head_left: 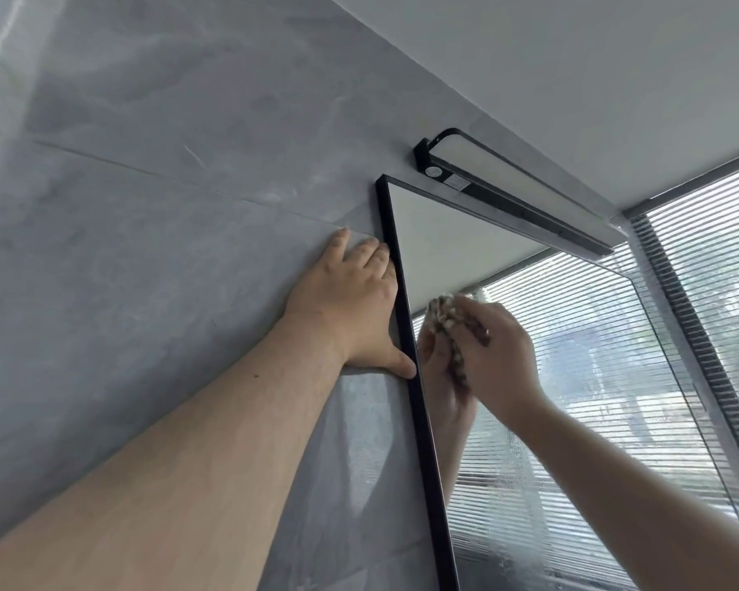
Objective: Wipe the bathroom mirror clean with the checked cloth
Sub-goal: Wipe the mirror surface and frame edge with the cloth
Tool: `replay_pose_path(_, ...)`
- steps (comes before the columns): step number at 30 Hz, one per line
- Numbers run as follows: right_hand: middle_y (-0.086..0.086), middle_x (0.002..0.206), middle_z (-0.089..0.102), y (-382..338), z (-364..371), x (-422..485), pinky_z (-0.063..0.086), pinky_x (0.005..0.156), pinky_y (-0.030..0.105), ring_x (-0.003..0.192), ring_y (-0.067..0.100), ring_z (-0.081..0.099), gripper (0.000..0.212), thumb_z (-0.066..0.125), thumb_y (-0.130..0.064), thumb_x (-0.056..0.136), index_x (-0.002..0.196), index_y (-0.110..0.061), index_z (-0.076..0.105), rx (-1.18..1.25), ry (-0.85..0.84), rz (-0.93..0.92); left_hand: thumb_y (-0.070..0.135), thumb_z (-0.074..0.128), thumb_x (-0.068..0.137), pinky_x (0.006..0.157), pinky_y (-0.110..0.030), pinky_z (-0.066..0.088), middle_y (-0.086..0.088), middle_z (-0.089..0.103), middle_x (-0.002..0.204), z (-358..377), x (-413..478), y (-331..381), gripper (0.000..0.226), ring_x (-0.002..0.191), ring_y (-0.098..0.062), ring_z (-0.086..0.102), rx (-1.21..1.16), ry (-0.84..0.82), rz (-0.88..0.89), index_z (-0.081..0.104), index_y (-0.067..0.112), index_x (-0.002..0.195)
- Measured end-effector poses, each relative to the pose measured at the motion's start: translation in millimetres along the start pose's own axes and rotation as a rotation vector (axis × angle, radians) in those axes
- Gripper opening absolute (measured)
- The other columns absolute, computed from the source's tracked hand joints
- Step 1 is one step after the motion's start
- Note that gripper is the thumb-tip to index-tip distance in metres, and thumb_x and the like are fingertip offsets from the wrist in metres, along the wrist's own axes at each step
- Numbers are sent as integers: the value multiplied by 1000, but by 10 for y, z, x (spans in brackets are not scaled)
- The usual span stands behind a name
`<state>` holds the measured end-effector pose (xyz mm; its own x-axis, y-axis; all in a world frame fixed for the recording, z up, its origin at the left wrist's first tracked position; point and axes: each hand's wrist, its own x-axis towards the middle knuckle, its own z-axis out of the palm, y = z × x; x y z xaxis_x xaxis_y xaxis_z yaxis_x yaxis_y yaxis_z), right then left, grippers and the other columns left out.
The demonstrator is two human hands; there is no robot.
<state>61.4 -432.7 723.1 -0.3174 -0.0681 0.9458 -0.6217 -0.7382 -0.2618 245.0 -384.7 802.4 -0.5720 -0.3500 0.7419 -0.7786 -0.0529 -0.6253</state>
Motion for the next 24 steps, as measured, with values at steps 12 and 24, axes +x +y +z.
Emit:
replay_pose_path(12, -2, 119, 62, -102, 61, 165, 42, 95, 33, 109, 20, 45, 37, 58, -4, 94, 126, -21, 69, -237, -70, -229, 100, 40, 59, 123, -52, -5, -12, 5, 167, -16, -8, -1, 140, 154, -24, -1, -19, 10, -11, 9, 6, 158)
replay_pose_path(24, -17, 105, 56, -217, 118, 49, 42, 91, 29, 105, 15, 50, 23, 65, -21, 94, 115, -21, 75, -97, -46, -225, 99, 41, 59, 123, -52, -4, -12, 7, 167, -43, -24, 7, 139, 154, -24, 1, -24, 10, -13, 10, 6, 158)
